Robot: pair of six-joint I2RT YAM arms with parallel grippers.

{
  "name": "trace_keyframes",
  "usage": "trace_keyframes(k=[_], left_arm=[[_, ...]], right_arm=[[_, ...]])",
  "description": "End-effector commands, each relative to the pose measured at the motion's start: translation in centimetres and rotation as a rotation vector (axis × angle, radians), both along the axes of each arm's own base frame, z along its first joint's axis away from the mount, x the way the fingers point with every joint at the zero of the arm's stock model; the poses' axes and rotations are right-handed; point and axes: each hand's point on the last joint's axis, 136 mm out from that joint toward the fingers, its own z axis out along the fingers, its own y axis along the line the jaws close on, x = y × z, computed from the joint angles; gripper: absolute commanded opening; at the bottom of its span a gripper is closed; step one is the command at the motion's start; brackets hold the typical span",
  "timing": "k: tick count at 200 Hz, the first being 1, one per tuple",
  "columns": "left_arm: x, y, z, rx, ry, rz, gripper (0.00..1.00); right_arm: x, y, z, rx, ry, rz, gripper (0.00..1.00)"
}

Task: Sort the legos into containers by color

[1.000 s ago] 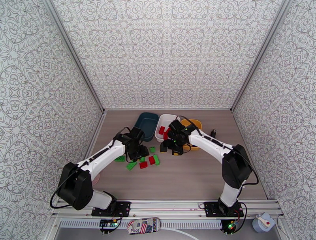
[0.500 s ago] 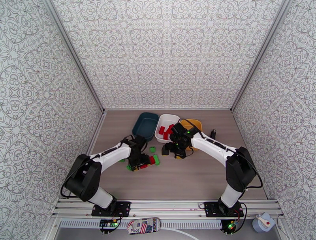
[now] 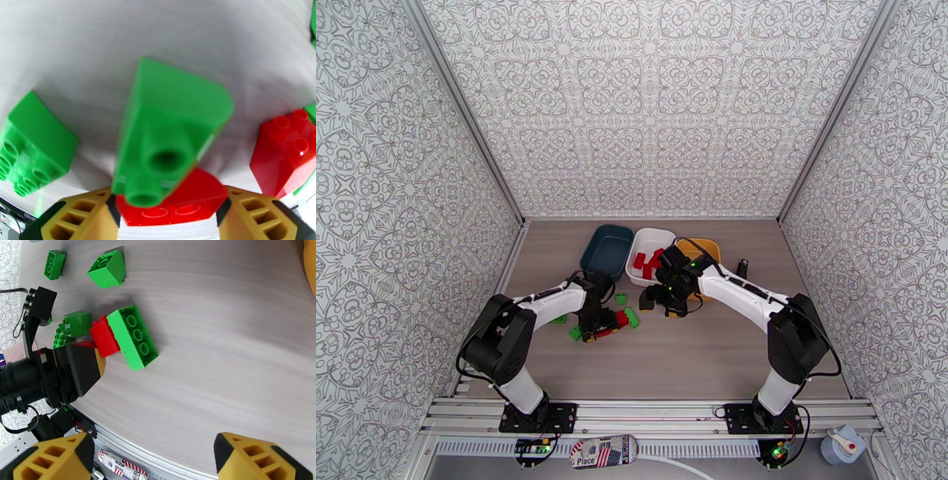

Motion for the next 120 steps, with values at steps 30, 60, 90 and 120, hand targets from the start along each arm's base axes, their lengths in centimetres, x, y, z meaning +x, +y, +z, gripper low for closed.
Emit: trace_keyframes(k=[30,60,90,120], left_arm=[[1.6,0.0,-0.5,-0.004,-0.024,-0.023,0.57],[1.4,0.0,0.1,-0.005,-0.029,-0.030,0.50],[1.1,-0.3,1.5,-0.018,-0.050,-0.036,0.48],[1.3,-0.8,3.5,-0.041,-0.090,-0.035,0.47]], right_arm=[[0.0,-0.1,0.6,0.004,-0.013,-0.008,0.85],[0.0,0.0,0.6,0.005,-0.014,-0.006,0.85],[0.1,-0.1,0.6,0.003,-0.018,-0.009,0.84],[0.4,-0.4,0.7,-0.008,-0.030,-0.017,0.85]])
